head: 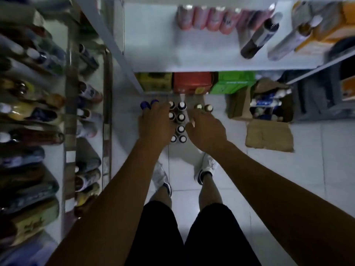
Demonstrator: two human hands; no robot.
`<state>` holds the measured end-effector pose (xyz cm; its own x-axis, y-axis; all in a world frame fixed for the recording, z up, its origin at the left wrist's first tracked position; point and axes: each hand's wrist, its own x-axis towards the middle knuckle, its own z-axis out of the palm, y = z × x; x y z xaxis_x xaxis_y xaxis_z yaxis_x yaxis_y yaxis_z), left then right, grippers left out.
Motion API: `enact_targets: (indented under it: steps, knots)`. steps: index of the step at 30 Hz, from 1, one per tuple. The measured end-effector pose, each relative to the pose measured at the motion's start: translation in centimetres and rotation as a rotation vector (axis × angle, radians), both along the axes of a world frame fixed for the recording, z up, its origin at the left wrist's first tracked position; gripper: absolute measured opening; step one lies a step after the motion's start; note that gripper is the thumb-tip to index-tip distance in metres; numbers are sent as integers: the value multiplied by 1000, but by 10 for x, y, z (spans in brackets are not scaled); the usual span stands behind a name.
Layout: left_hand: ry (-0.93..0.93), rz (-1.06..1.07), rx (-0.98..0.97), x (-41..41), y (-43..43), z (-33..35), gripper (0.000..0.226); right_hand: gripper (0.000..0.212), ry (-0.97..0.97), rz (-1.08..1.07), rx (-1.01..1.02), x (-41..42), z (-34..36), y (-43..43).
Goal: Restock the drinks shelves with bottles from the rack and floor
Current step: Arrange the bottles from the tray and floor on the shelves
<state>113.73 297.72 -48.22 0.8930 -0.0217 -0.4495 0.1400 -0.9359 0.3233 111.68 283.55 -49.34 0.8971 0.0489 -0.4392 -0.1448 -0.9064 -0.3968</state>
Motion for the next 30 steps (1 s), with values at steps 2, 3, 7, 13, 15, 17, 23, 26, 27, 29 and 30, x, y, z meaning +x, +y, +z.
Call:
enact_targets:
  steps: [2, 3, 7, 13, 15, 17, 23, 26, 27, 29, 30]
  knots:
    - [65, -4, 17, -12, 0, -42, 45, 37, 69, -1, 6, -11, -39, -5]
    - [85, -3, 23, -17, 0, -63, 47, 39, 101, 0, 2, -16, -59, -7]
    - [163, 9, 9, -37, -1, -149, 50, 41, 193, 4, -27, -34, -138, -12]
    - [258, 128, -122, -64, -1, -290, 61, 53, 286, -51, -10, -50, -266, -15]
    - [270, 227, -198, -76, -6, -339, 63, 58, 322, -92, 8, -54, -312, -18]
    - [246, 317, -262, -89, -15, -387, 72, 62, 339, -131, 34, -58, -359, -21]
    - [138, 562, -486, -113, -38, -517, 101, 83, 293, -253, 154, -70, -491, -24]
    - [14, 656, -508, -119, -52, -561, 99, 83, 268, -235, 231, -70, -541, -25]
    - [-47, 666, -491, -120, -57, -571, 98, 83, 257, -220, 268, -70, -554, -25]
    - [-159, 683, -454, -121, -64, -587, 96, 82, 202, -205, 328, -69, -573, -23]
    - [-206, 696, -444, -121, -66, -593, 95, 81, 172, -211, 351, -68, -581, -23]
